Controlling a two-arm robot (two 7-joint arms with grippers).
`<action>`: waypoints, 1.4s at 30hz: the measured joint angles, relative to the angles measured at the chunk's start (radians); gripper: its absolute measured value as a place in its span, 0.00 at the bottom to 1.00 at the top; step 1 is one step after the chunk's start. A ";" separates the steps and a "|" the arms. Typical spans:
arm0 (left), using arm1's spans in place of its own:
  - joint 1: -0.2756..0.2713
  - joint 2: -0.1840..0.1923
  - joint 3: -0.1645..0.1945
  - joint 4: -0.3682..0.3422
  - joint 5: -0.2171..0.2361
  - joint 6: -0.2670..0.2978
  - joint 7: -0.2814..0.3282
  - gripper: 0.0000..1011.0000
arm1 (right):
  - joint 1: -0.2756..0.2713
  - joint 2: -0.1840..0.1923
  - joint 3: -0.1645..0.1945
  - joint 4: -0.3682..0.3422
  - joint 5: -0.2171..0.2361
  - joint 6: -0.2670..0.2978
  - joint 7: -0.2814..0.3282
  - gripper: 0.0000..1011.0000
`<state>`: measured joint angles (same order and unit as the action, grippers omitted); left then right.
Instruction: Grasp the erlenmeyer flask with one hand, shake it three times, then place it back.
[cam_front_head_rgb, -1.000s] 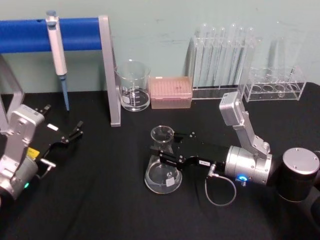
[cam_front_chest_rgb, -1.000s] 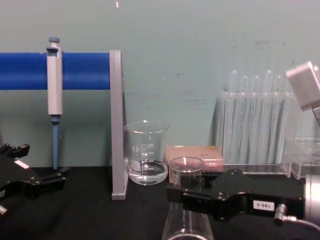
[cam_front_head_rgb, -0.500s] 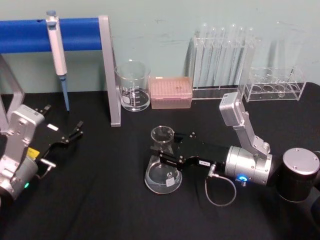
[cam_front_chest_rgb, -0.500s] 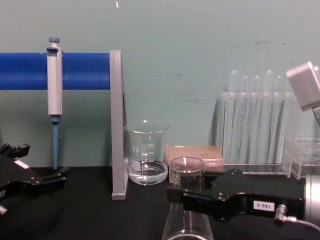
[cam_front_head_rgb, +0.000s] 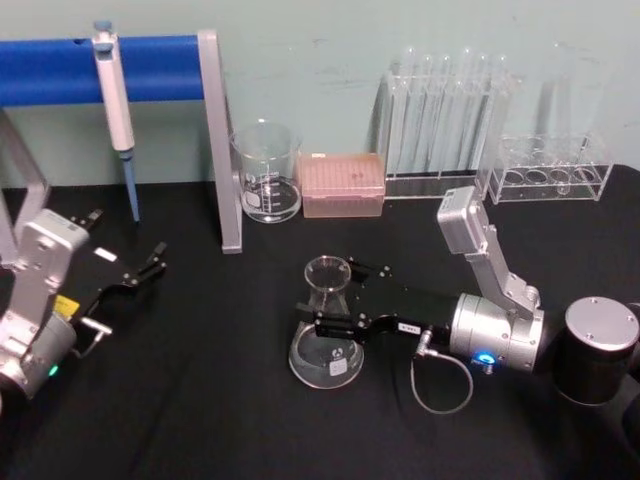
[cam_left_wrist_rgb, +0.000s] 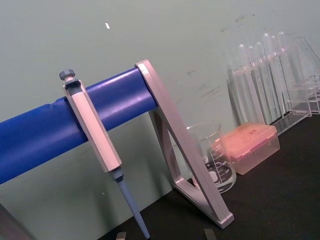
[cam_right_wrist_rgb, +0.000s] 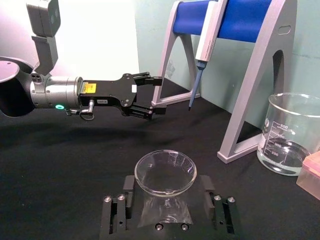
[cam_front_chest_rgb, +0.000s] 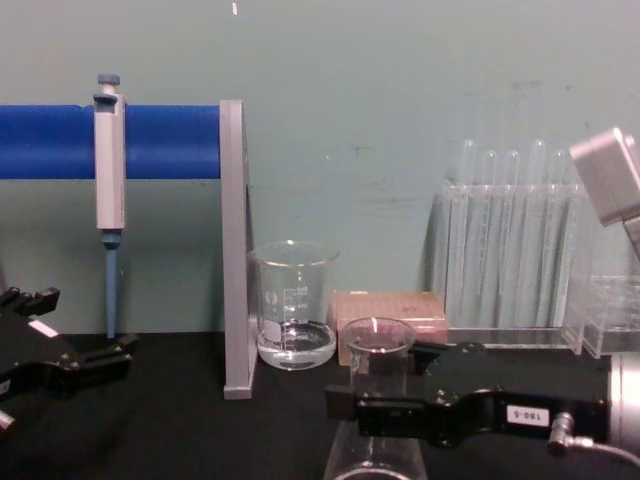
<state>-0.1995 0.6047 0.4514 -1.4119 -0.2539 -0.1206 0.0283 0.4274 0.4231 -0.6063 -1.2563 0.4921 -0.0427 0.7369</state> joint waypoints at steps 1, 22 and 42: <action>0.000 0.000 0.000 0.000 0.000 0.000 0.000 0.99 | 0.000 0.000 0.000 0.000 0.000 0.000 0.000 0.81; 0.000 0.000 0.000 0.000 0.000 0.000 0.000 0.99 | 0.000 0.000 0.000 0.000 0.001 -0.002 0.000 0.99; 0.000 0.000 0.000 0.000 0.000 0.000 0.000 0.99 | -0.019 0.039 -0.001 -0.044 -0.004 0.028 -0.008 0.99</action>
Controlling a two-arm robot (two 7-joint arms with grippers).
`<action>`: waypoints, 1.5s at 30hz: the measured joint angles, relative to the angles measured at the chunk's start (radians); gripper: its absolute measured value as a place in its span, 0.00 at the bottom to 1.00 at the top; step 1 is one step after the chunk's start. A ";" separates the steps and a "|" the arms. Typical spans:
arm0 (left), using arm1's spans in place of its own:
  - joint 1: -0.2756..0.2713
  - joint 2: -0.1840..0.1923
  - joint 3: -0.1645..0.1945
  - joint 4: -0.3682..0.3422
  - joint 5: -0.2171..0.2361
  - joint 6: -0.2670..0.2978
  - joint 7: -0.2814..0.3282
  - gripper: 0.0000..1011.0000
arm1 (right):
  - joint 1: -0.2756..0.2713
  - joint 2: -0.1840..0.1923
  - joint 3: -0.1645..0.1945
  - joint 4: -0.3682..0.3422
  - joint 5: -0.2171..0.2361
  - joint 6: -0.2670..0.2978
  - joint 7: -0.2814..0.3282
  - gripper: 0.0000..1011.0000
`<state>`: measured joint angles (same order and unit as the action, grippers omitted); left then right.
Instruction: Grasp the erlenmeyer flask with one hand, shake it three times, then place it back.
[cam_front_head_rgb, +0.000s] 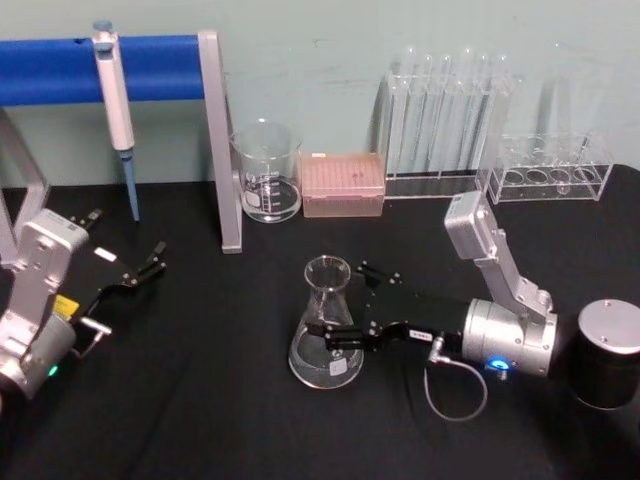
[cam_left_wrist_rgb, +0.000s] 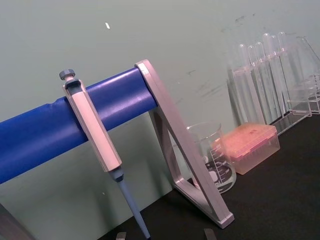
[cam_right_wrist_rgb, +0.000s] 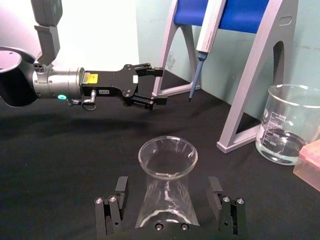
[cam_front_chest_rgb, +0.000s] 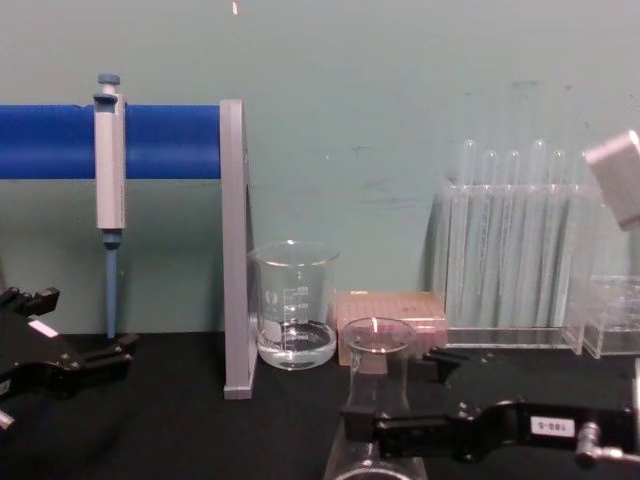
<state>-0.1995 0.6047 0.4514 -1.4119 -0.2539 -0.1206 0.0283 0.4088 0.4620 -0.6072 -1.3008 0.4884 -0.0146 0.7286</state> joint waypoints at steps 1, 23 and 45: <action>0.000 0.000 0.000 0.000 0.000 0.000 0.000 0.99 | -0.002 0.003 0.001 -0.003 0.001 0.002 0.001 0.99; 0.000 0.000 0.000 0.000 0.000 0.000 0.000 0.99 | -0.096 0.159 0.083 -0.160 0.063 0.073 -0.050 0.99; 0.000 0.000 0.000 0.000 0.000 0.000 0.000 0.99 | -0.154 -0.030 0.236 -0.127 -0.054 -0.037 -0.493 0.99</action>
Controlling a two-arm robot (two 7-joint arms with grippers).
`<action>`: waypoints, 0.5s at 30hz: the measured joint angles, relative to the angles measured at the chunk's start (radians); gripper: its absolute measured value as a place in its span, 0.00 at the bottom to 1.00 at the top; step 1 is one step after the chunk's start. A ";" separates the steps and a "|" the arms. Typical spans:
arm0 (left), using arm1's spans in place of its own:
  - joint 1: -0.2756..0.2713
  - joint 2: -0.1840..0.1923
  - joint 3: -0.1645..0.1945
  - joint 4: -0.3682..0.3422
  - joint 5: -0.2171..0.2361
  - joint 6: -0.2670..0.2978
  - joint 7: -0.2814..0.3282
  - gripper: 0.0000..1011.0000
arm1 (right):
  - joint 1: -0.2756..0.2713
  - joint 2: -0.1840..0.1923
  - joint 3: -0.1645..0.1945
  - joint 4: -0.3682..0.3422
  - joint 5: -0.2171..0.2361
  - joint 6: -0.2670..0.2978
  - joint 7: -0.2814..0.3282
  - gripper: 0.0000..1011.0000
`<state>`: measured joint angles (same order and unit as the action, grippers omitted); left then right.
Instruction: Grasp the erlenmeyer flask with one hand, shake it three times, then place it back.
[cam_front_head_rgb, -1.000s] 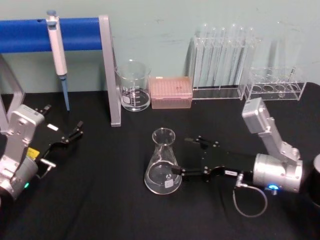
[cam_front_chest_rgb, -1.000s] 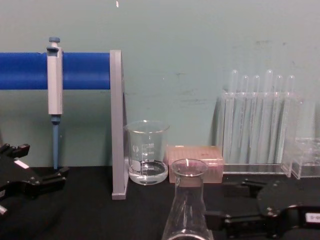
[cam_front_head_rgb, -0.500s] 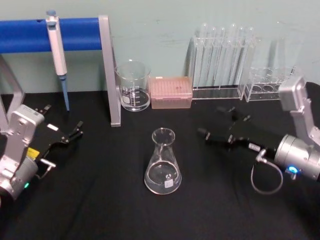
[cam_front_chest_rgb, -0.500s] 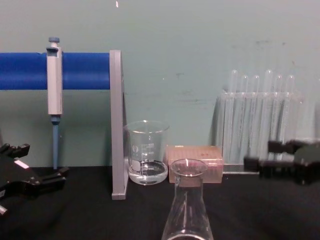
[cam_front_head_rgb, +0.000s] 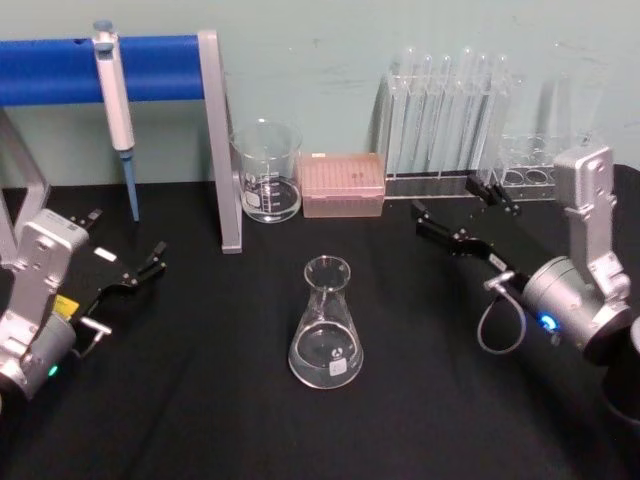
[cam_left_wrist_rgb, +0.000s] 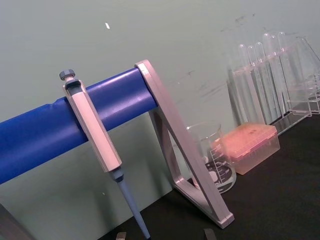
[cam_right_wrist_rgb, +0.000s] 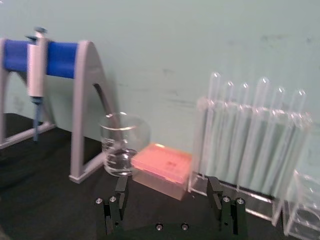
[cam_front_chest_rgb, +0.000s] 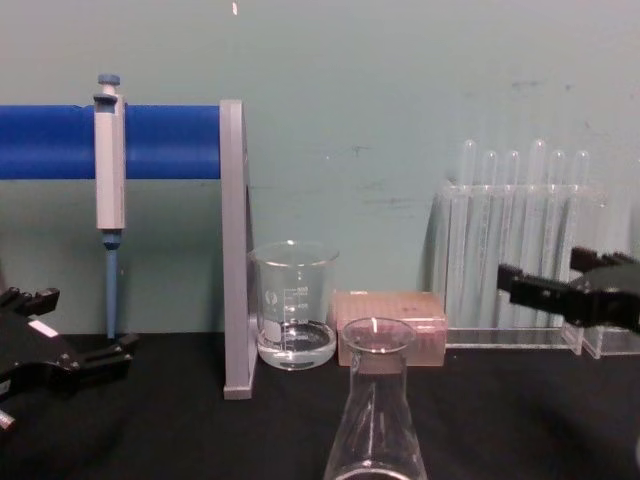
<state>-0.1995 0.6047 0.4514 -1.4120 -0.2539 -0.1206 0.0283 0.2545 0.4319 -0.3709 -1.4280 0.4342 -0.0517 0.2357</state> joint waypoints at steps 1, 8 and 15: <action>0.000 0.000 0.000 0.000 0.000 0.000 0.000 0.99 | -0.001 -0.009 0.000 0.005 -0.007 0.000 -0.012 0.99; 0.000 0.000 0.000 0.000 0.000 0.000 0.000 0.99 | -0.005 -0.067 0.000 0.073 -0.041 0.008 -0.058 0.99; 0.000 0.000 0.000 0.000 0.000 0.000 0.000 0.99 | -0.004 -0.089 0.008 0.118 -0.059 0.026 -0.061 0.99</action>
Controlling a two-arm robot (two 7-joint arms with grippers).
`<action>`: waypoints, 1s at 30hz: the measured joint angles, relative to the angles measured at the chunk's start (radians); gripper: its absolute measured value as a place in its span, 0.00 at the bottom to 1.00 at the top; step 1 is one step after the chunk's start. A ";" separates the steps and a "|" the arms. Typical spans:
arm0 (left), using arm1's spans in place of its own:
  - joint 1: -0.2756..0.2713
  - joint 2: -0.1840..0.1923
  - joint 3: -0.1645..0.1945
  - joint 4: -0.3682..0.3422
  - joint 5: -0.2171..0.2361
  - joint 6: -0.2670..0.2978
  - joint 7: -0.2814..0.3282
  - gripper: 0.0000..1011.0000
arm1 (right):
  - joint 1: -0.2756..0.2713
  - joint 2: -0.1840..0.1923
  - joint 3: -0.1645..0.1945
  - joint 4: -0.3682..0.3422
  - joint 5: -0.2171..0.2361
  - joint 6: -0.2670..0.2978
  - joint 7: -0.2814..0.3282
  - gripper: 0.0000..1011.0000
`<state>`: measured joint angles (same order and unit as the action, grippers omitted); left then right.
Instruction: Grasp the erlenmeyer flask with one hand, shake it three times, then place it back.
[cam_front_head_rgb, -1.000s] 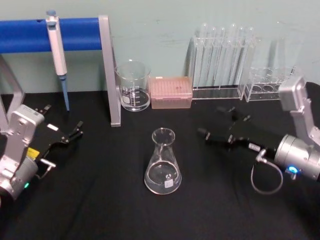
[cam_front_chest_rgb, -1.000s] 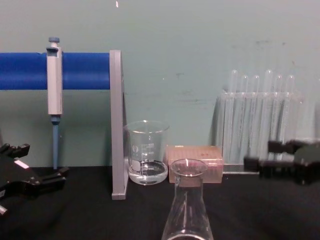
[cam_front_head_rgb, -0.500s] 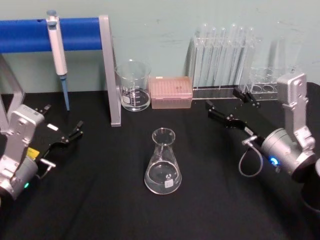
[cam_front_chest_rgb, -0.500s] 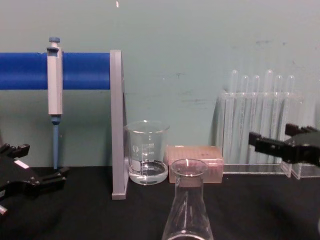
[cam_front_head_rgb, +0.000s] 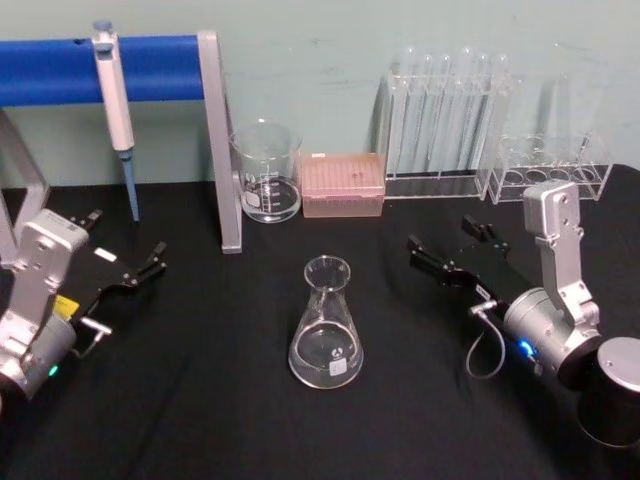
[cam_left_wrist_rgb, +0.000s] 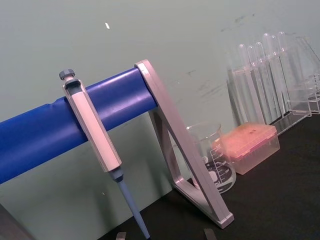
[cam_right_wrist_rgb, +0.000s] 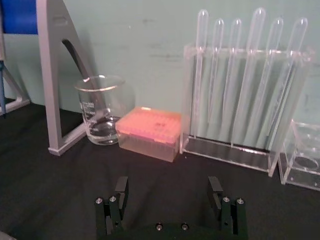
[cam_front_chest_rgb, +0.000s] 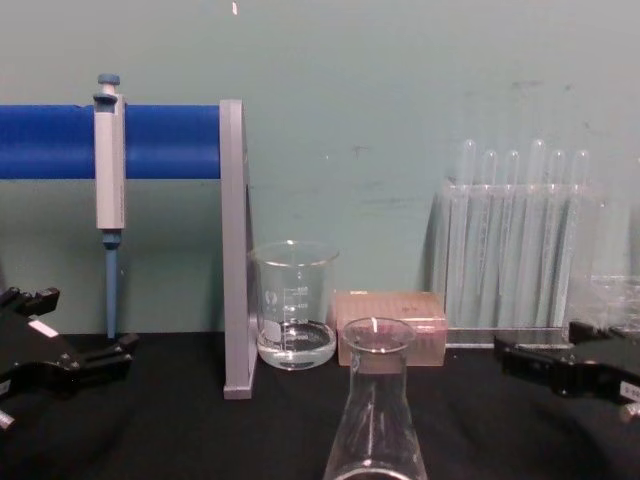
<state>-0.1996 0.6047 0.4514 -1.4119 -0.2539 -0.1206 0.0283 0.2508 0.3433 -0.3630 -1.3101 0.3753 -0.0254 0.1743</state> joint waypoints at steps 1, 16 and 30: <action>0.000 0.000 0.000 0.000 0.000 0.000 0.000 0.99 | 0.000 -0.002 0.002 0.002 -0.001 0.003 0.000 0.99; 0.000 0.000 0.000 0.000 0.000 0.000 0.000 0.99 | -0.001 -0.009 0.008 0.007 -0.017 0.025 0.001 0.99; 0.000 0.000 0.000 0.000 0.000 0.000 0.000 0.99 | 0.000 -0.009 0.007 0.008 -0.015 0.021 0.001 0.99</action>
<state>-0.1995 0.6047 0.4514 -1.4120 -0.2539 -0.1206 0.0283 0.2505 0.3342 -0.3561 -1.3023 0.3600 -0.0043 0.1751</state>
